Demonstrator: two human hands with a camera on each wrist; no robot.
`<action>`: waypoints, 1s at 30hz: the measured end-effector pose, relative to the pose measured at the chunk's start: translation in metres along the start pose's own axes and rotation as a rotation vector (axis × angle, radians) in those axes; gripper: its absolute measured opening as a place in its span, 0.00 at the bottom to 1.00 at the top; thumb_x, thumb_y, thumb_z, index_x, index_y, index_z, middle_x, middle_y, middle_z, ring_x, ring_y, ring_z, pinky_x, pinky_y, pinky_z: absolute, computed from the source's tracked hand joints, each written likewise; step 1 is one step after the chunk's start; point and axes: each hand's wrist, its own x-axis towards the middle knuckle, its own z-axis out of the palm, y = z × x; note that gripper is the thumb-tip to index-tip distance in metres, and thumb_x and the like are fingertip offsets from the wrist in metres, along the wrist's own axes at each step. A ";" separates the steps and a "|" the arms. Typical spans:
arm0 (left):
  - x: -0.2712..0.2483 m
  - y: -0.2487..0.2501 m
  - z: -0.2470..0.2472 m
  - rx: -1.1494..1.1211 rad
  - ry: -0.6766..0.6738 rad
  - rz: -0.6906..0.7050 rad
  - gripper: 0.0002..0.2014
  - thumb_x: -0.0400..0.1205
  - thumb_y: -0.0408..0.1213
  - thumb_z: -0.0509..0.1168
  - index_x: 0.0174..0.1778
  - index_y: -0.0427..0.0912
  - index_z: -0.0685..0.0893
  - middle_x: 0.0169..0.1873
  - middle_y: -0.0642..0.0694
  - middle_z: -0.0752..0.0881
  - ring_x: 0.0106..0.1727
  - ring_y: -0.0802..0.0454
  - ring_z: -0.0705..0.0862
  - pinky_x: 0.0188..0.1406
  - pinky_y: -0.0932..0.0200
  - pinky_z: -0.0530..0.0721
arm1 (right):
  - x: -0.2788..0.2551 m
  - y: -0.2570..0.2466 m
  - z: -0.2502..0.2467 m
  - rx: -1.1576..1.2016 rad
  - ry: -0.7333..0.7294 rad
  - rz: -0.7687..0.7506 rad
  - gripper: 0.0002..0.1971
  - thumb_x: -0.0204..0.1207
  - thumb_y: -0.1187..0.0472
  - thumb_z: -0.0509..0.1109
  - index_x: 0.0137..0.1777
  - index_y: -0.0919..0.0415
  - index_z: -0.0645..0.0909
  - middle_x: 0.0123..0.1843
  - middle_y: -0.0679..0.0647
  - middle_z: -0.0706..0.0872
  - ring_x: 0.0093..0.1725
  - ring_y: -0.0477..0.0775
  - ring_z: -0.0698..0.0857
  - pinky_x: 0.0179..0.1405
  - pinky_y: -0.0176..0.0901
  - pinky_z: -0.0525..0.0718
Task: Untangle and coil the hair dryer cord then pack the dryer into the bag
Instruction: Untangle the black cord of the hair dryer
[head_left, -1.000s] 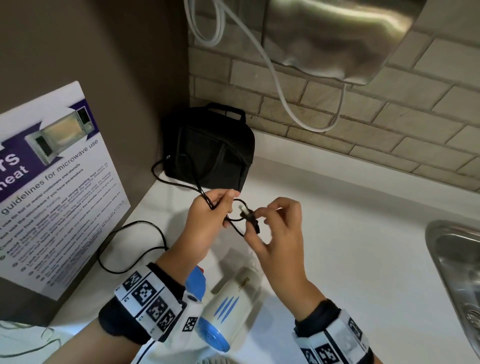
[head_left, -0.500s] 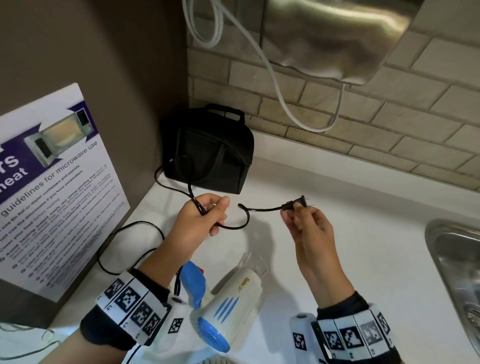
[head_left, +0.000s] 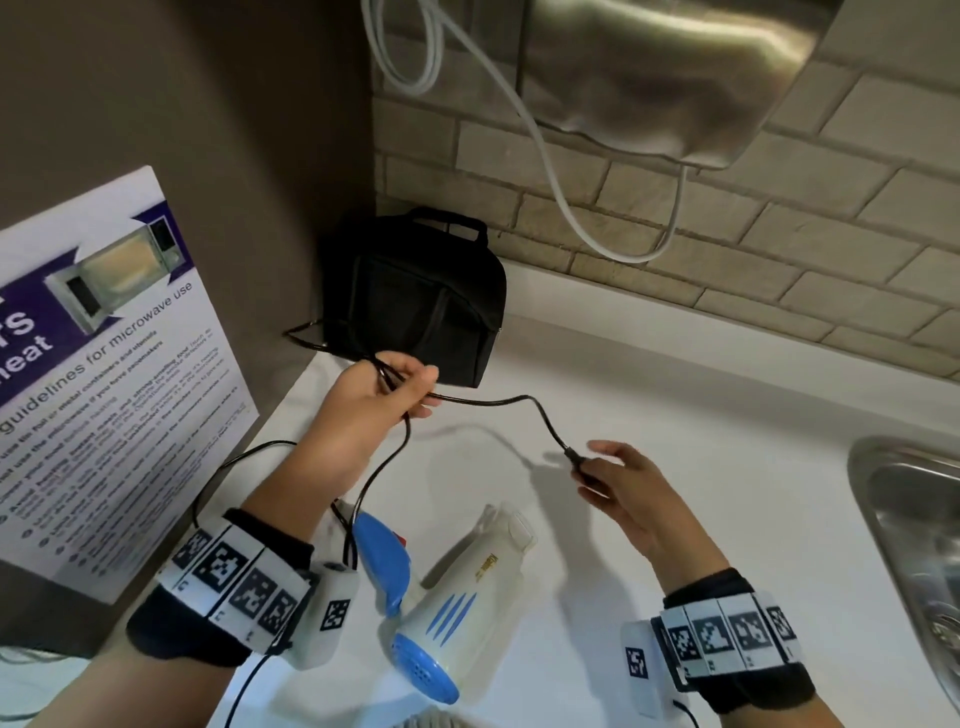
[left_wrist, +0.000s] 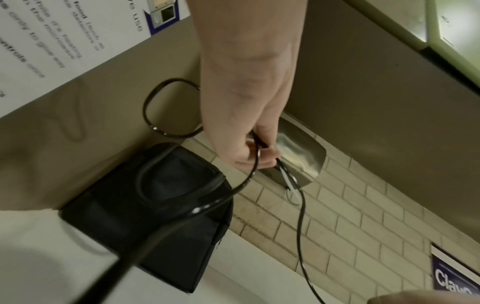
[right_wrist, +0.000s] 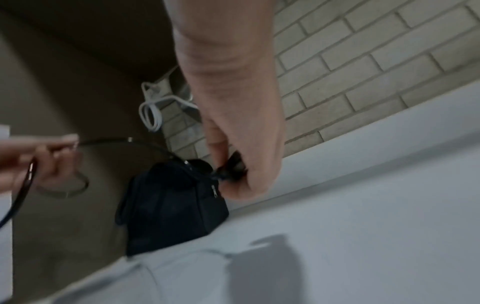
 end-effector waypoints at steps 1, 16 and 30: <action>-0.002 0.002 0.003 -0.023 -0.034 0.002 0.01 0.80 0.31 0.68 0.44 0.41 0.83 0.35 0.46 0.89 0.37 0.59 0.90 0.41 0.69 0.85 | 0.001 0.001 0.002 -0.155 -0.038 0.007 0.12 0.79 0.71 0.65 0.61 0.64 0.77 0.54 0.64 0.88 0.54 0.59 0.86 0.53 0.44 0.82; -0.014 0.017 0.014 -0.038 0.036 0.086 0.07 0.81 0.25 0.64 0.40 0.41 0.79 0.32 0.52 0.92 0.34 0.57 0.90 0.43 0.65 0.85 | -0.035 -0.044 0.062 -0.763 -0.451 -0.639 0.16 0.85 0.57 0.59 0.37 0.48 0.81 0.31 0.40 0.80 0.35 0.40 0.79 0.43 0.33 0.76; -0.014 0.015 -0.011 -0.057 0.152 0.113 0.10 0.83 0.25 0.62 0.39 0.42 0.79 0.32 0.52 0.92 0.34 0.53 0.91 0.45 0.61 0.88 | 0.030 -0.015 0.007 -1.038 -0.152 -0.681 0.19 0.71 0.78 0.55 0.30 0.54 0.71 0.29 0.47 0.76 0.31 0.45 0.73 0.33 0.30 0.69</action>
